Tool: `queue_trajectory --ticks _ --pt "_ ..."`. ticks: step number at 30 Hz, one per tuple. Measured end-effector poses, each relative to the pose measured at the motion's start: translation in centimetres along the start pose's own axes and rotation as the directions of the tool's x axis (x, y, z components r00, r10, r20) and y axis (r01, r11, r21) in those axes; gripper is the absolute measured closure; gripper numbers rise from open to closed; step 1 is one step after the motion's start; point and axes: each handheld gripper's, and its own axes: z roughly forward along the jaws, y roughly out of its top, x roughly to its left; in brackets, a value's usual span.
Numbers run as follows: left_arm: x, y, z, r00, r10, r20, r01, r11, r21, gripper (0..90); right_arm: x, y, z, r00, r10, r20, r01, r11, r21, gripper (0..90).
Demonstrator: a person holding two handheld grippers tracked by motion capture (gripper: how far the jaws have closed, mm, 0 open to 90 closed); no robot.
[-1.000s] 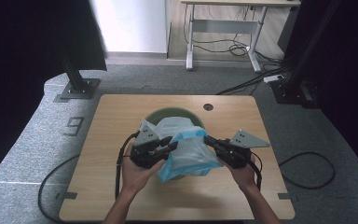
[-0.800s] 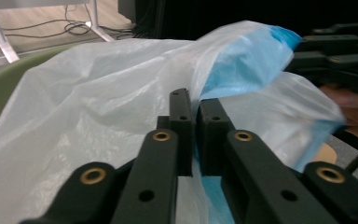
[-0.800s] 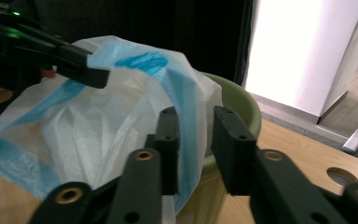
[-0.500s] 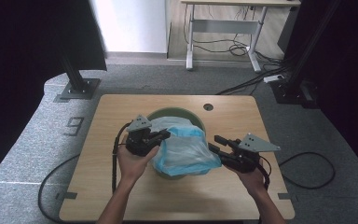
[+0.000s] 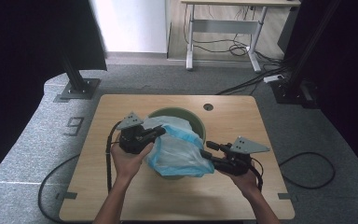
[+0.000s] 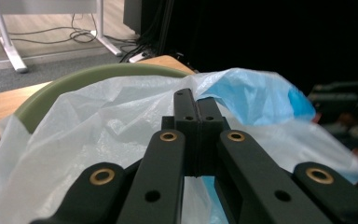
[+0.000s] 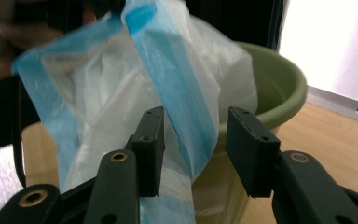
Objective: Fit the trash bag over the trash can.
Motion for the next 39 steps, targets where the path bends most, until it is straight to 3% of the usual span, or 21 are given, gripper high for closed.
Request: queue_trajectory --ticks 6,10,15,19,24,32,39 --pt "0.2 0.0 -0.7 1.0000 -0.006 -0.002 0.006 0.9998 -0.017 90.0 0.7 -1.5 1.0 0.9999 -0.012 -0.004 0.012 1.000 0.015 55.3" --pt "0.3 0.1 -1.0 0.9999 -0.013 0.007 0.013 0.9993 -0.034 90.0 0.9 -1.9 1.0 0.9996 -0.020 0.022 0.020 1.000 -0.002 65.3" --pt "0.0 0.2 -1.3 0.9997 0.001 0.024 0.000 0.9993 -0.037 90.0 1.3 -1.7 0.7 0.9964 -0.065 0.055 0.064 0.998 0.008 87.5" --pt "0.1 0.4 -1.6 0.9997 0.011 0.021 -0.010 0.9996 -0.026 90.0 0.8 -0.8 0.2 0.9938 -0.075 0.083 0.072 0.997 0.030 88.6" --pt "0.5 0.7 -1.9 0.9994 0.032 0.008 -0.032 0.9995 -0.006 90.0 -0.4 1.4 -0.5 0.9871 -0.091 0.132 0.091 0.996 0.007 88.6" --pt "2.3 1.2 -1.8 0.9996 0.017 -0.021 -0.017 0.9998 0.007 90.0 -1.7 4.8 1.0 0.9711 -0.156 0.181 0.158 0.987 0.004 88.6" --pt "4.0 1.9 -1.1 0.9993 0.010 -0.035 -0.009 0.9995 0.032 90.0 -3.6 6.4 2.9 0.9674 -0.176 0.182 0.176 0.984 0.016 88.5"
